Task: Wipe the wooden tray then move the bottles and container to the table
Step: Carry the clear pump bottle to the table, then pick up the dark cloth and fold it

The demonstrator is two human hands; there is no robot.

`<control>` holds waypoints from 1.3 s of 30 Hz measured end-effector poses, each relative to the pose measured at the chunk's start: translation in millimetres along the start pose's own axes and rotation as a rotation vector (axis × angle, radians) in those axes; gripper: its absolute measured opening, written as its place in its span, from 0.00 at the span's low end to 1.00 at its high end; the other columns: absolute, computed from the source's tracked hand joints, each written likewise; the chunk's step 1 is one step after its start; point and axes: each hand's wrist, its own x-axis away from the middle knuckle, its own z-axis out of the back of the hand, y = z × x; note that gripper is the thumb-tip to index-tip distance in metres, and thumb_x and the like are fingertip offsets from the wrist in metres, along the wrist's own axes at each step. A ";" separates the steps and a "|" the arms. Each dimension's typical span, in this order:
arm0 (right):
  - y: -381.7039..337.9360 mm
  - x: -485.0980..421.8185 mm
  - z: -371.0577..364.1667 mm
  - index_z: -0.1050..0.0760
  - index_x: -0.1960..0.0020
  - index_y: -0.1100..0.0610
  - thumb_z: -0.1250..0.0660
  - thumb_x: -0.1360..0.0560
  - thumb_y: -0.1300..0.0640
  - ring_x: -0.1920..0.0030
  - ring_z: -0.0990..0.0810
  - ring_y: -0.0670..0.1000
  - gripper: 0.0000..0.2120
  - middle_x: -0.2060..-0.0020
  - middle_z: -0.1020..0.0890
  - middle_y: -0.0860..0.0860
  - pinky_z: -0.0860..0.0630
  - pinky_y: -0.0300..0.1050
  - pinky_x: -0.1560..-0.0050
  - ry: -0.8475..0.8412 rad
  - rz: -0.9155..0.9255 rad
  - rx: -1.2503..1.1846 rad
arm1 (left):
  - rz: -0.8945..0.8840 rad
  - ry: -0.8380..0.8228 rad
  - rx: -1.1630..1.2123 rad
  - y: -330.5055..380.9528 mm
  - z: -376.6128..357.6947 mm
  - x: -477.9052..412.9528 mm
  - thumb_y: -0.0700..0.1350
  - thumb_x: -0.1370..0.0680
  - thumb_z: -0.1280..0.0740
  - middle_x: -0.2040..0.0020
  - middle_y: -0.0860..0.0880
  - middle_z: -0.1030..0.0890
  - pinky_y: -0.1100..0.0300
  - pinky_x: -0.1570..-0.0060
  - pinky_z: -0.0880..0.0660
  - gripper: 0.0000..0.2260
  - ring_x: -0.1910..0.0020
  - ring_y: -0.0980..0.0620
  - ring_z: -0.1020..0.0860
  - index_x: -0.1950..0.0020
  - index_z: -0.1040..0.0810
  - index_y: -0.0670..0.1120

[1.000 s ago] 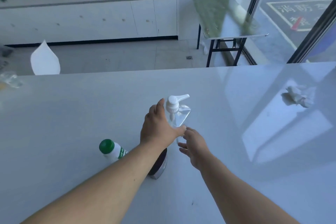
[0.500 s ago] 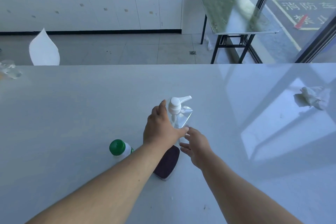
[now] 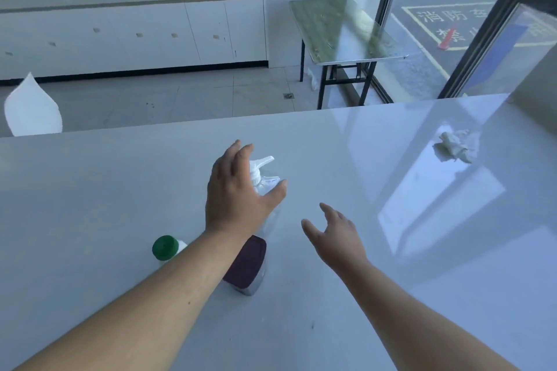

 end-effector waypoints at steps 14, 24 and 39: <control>274.8 234.9 207.6 0.49 0.16 0.47 0.45 0.25 0.28 0.17 0.51 0.60 0.43 0.17 0.42 0.52 0.51 0.60 0.18 0.250 -0.182 0.471 | -0.470 -0.900 -0.046 281.3 -95.5 197.9 0.71 0.28 0.33 0.20 0.59 0.37 0.50 0.30 0.31 0.41 0.22 0.53 0.39 0.19 0.40 0.59; 522.0 557.1 257.3 0.44 0.17 0.49 0.42 0.22 0.32 0.18 0.46 0.60 0.39 0.18 0.38 0.53 0.44 0.58 0.20 0.406 -0.715 0.313 | -0.854 -1.238 -0.034 494.6 -128.7 485.6 0.68 0.27 0.33 0.20 0.59 0.37 0.50 0.29 0.31 0.38 0.22 0.52 0.39 0.20 0.37 0.58; 589.4 670.2 210.1 0.28 0.32 0.47 0.34 0.25 0.35 0.40 0.27 0.52 0.27 0.41 0.24 0.47 0.27 0.45 0.49 0.465 -0.871 -0.004 | -1.152 -1.226 -0.162 574.7 -157.7 649.2 0.55 0.21 0.35 0.42 0.54 0.26 0.54 0.46 0.24 0.12 0.42 0.49 0.29 0.39 0.25 0.56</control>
